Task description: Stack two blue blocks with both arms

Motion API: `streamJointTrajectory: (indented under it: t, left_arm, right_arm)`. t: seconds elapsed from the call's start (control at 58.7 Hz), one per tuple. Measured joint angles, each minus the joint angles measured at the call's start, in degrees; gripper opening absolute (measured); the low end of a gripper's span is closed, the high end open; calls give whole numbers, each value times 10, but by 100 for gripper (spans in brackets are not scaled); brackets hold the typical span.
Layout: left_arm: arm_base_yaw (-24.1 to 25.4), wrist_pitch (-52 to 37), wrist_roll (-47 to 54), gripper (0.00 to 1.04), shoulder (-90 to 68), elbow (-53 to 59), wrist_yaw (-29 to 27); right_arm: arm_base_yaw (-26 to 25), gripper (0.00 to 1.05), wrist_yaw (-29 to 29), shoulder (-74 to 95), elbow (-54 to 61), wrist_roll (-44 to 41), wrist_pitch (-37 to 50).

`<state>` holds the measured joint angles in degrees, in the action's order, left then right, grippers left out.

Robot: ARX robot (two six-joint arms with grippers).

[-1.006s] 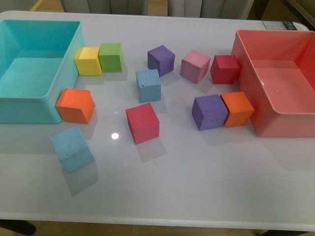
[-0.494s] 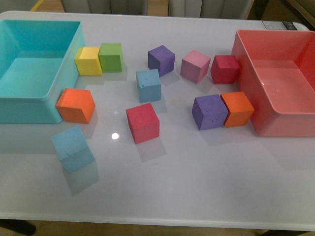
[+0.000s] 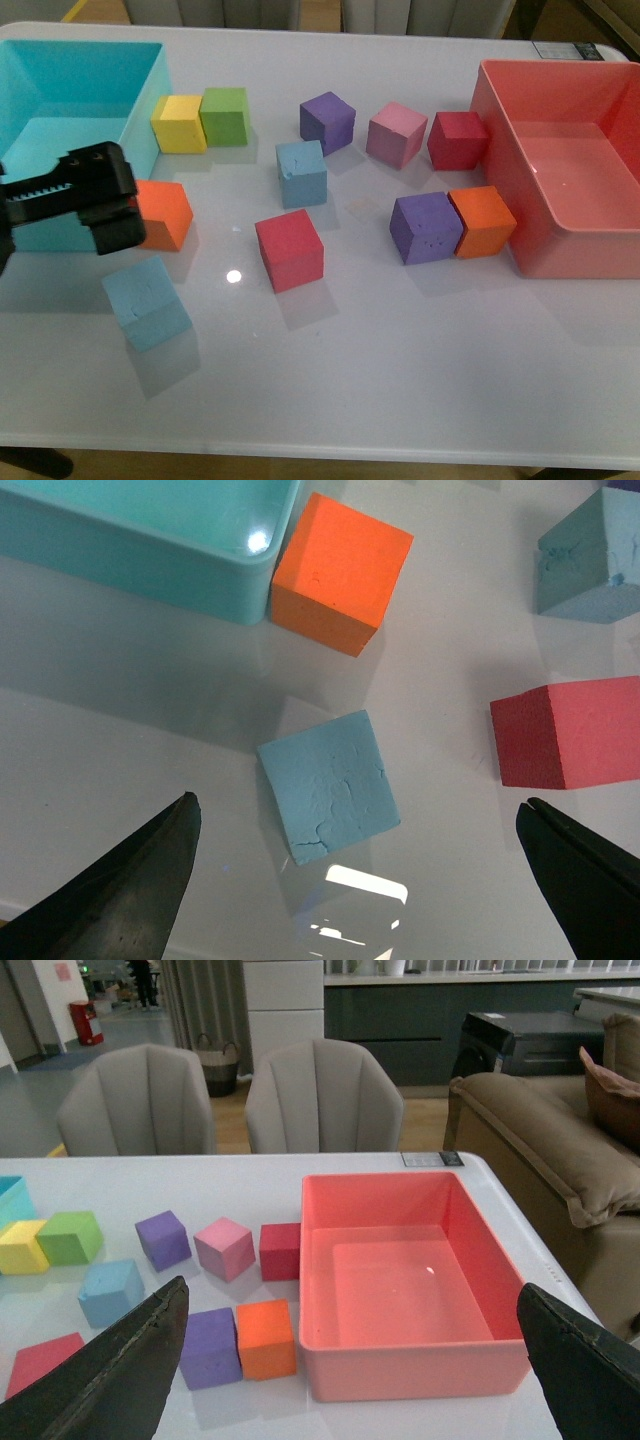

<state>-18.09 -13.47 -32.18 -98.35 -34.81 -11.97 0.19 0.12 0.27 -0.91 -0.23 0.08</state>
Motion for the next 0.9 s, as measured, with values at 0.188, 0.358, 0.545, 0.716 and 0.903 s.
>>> streamJointTrajectory:
  t: [0.188,0.358,0.545,0.716,0.903]
  left_arm:
    - [-1,2,-3,96,-71,-42,-10]
    - [-1,11,9,96,-116,-61,-16]
    - [0,19,9,96,-150,-83,-15]
    - [-1,24,9,96,-174,-101,-11]
    - [-2,26,8,96,-205,-111,-6]
  right_arm:
    - [0,96,0,0,0,0,0]
    - [0,96,0,0,0,0,0]
    - [0,96,0,0,0,0,0]
    - [0,96,0,0,0,0,0]
    - [0,96,0,0,0,0,0]
